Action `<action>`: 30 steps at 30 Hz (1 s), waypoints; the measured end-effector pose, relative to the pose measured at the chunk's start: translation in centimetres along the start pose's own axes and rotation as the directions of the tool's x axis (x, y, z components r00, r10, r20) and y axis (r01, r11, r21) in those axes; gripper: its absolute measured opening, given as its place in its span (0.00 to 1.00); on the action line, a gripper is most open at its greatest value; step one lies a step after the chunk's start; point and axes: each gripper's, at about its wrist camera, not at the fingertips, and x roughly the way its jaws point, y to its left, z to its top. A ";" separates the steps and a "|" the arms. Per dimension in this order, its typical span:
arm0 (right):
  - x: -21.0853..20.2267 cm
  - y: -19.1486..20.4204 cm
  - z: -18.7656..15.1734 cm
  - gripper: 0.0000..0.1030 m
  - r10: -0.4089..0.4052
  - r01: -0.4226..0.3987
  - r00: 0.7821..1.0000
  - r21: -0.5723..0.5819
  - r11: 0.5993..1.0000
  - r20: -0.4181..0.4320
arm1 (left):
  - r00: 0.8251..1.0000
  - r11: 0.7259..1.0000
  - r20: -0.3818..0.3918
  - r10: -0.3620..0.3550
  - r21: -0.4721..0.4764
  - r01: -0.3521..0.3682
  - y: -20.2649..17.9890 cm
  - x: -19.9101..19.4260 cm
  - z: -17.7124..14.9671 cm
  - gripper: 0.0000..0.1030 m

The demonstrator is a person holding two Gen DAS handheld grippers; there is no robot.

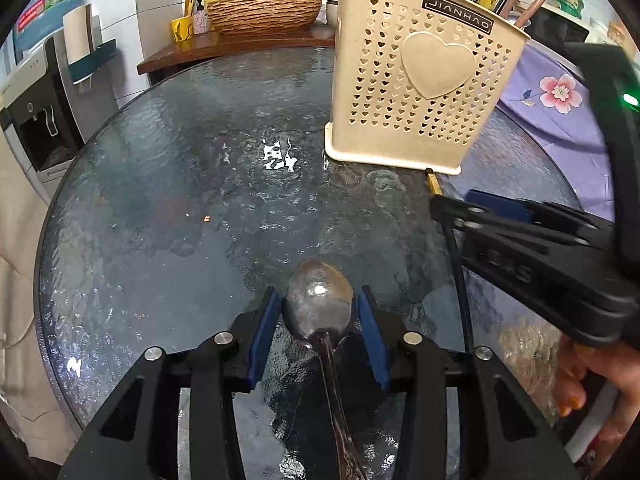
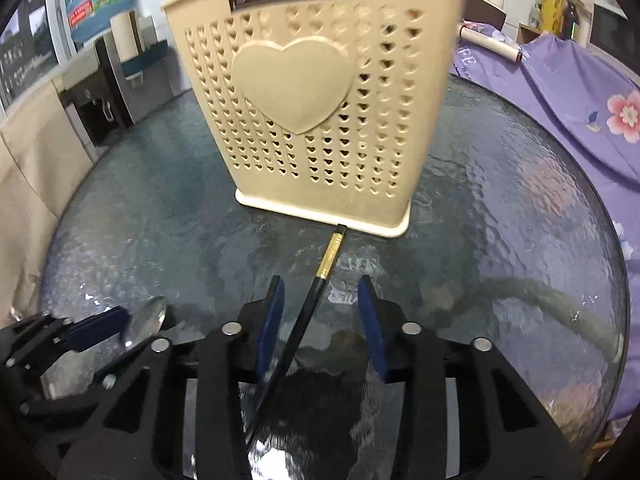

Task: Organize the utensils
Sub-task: 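Grasp the metal spoon with the left tool while the right tool grasps the black chopstick, then lift the spoon and chopstick with both tools over the cream holder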

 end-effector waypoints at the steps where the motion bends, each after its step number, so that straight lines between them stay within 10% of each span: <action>1: 0.3 0.1 0.1 0.32 0.000 0.000 1.000 0.002 1.000 -0.005 | 1.000 1.000 0.000 -0.003 0.000 0.003 0.0 0.0 0.0 0.43; 10: 1.1 1.0 1.0 0.12 -0.057 0.057 0.998 -0.005 0.998 0.006 | 1.000 1.000 -0.004 -0.008 0.002 0.008 -0.2 0.1 0.2 0.46; 30: -1.8 -2.7 0.2 0.07 0.102 -0.106 0.993 0.067 0.992 0.059 | 0.999 1.000 0.036 -0.011 -0.018 0.011 0.4 -0.8 1.8 0.36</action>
